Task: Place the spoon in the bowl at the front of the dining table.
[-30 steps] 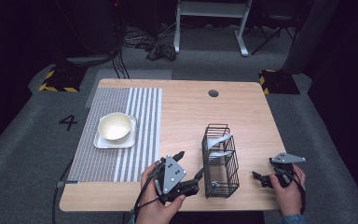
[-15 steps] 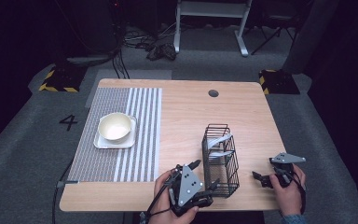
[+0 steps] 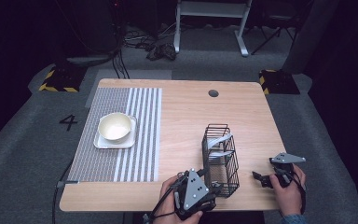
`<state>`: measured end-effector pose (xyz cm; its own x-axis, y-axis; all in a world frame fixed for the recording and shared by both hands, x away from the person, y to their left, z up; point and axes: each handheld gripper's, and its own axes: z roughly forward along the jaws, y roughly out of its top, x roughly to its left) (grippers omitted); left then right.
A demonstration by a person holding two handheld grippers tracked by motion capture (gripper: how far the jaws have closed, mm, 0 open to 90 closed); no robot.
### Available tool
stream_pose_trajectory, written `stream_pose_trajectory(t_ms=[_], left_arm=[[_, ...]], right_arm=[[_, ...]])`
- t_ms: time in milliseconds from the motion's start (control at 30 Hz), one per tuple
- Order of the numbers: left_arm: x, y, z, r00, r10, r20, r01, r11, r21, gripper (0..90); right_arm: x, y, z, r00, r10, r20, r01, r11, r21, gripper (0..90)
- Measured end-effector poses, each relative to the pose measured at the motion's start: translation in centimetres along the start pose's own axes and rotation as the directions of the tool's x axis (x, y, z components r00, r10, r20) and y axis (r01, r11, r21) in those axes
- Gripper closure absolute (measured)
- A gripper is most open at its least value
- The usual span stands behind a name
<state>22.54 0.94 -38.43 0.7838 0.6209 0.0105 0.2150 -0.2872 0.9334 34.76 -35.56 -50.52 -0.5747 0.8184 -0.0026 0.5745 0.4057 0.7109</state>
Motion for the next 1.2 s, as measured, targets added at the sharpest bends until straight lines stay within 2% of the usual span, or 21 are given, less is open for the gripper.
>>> stream_pose_trajectory(t_ms=[300, 467, 667, 867, 1000, 1200], left_arm=[[0.3, -0.7, 0.7, 0.9998, -0.013, 0.014, 0.012, 0.9994, 0.033, 47.7], [0.8, -0.8, 1.0, 0.9997, -0.025, 0.003, 0.025, 0.9993, 0.029, 50.3], [1.1, -0.8, 1.1, 0.999, -0.042, 0.015, 0.042, 0.9989, 0.023, 51.5], [1.3, -0.7, 0.8, 0.9991, -0.04, 0.016, 0.04, 0.9992, 0.008, 58.2], [1.4, -0.7, 1.0, 0.9989, -0.036, 0.029, 0.036, 0.9993, 0.013, 66.2], [1.6, -0.7, 1.6, 0.9989, -0.028, 0.036, 0.027, 0.9992, 0.031, 71.9]], right_arm=[[0.0, 0.0, 0.0, 1.0, 0.0, 0.0, 0.0, 1.0, 0.0, 0.0], [0.0, 0.0, 0.0, 1.0, 0.0, 0.0, 0.0, 1.0, 0.0, 0.0], [0.0, 0.0, 0.0, 1.0, 0.0, 0.0, 0.0, 1.0, 0.002, 0.0], [0.0, 0.0, 0.0, 1.0, 0.002, 0.0, -0.002, 1.0, 0.001, 0.0], [0.0, 0.0, 0.0, 1.0, 0.002, 0.0, -0.002, 1.0, 0.001, 0.0], [0.0, 0.0, 0.0, 1.0, 0.001, -0.001, -0.001, 1.0, 0.003, 0.0]])
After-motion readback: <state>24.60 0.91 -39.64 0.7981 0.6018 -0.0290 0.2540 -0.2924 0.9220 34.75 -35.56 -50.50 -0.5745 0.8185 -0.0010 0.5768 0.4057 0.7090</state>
